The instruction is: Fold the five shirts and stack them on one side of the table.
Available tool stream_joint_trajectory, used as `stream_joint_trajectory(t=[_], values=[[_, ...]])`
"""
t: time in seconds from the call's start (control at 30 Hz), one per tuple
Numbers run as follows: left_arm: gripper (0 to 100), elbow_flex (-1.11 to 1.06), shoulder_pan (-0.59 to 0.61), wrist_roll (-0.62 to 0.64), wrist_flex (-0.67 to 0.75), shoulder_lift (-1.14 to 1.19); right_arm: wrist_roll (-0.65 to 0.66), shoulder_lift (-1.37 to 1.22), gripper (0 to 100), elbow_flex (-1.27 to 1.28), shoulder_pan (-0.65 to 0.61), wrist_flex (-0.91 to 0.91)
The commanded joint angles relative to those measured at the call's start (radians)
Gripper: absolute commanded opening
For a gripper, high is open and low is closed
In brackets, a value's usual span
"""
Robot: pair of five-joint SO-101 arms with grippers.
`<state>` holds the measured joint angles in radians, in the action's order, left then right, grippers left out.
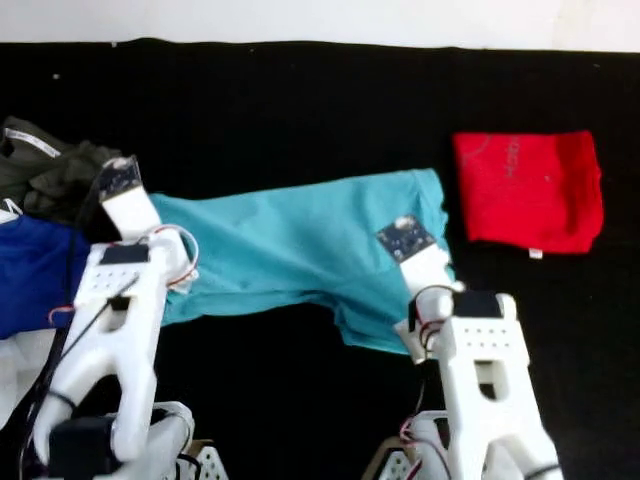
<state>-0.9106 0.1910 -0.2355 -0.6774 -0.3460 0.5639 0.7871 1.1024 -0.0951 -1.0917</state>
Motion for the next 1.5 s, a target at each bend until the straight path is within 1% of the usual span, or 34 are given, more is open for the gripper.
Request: stream_joint_trajectory(t=[0.0,0.07,0.13,0.2,0.3,0.37,0.47,0.57,0.73,0.8,0.9,0.97,1.07,1.23,1.4,1.47], values=[[1,0.104,-0.015,0.008,0.023,0.148,0.003,0.088,3.8,-0.027,-0.064,-0.007],[1,0.153,-0.013,0.008,0.011,0.251,-0.051,0.085,3.8,-0.027,-0.104,-0.007],[1,0.2,-0.013,0.005,-0.064,0.323,-0.097,0.068,3.8,-0.027,-0.13,0.004],[1,0.229,-0.013,0.003,-0.153,0.34,-0.127,0.044,3.8,-0.025,-0.136,0.044],[1,0.225,-0.015,-0.008,-0.272,0.305,-0.167,-0.022,4.0,-0.027,-0.137,0.119],[1,0.2,-0.016,-0.052,-0.333,0.257,-0.173,-0.084,4.1,-0.03,-0.137,0.147],[1,0.128,-0.013,-0.1,-0.37,0.15,-0.173,-0.176,6.2,-0.074,-0.137,0.131],[1,0.036,-0.01,-0.143,-0.365,0.03,-0.17,-0.237,11.1,-0.139,-0.139,0.061],[1,0.008,-0.01,-0.143,-0.364,-0.114,-0.169,-0.229,11.1,-0.229,-0.142,-0.031],[1,0.033,-0.01,-0.141,-0.368,-0.151,-0.169,-0.237,11.1,-0.234,-0.182,-0.031],[1,0.084,-0.01,-0.14,-0.387,-0.189,-0.167,-0.237,11.1,-0.211,-0.277,-0.038],[1,0.101,-0.012,-0.14,-0.4,-0.194,-0.135,-0.231,11.5,-0.176,-0.326,-0.038],[1,0.099,-0.012,-0.14,-0.373,-0.151,-0.034,-0.239,11.6,-0.125,-0.361,-0.031],[1,0.088,-0.012,-0.138,-0.253,0.01,0.066,-0.239,12.1,-0.084,-0.361,-0.015],[1,0.091,-0.01,-0.077,-0.158,0.179,0.074,-0.239,21.5,-0.038,-0.312,0.097],[1,0.093,-0.01,-0.077,-0.137,0.234,0.075,-0.239,21.4,-0.019,-0.309,0.111]])
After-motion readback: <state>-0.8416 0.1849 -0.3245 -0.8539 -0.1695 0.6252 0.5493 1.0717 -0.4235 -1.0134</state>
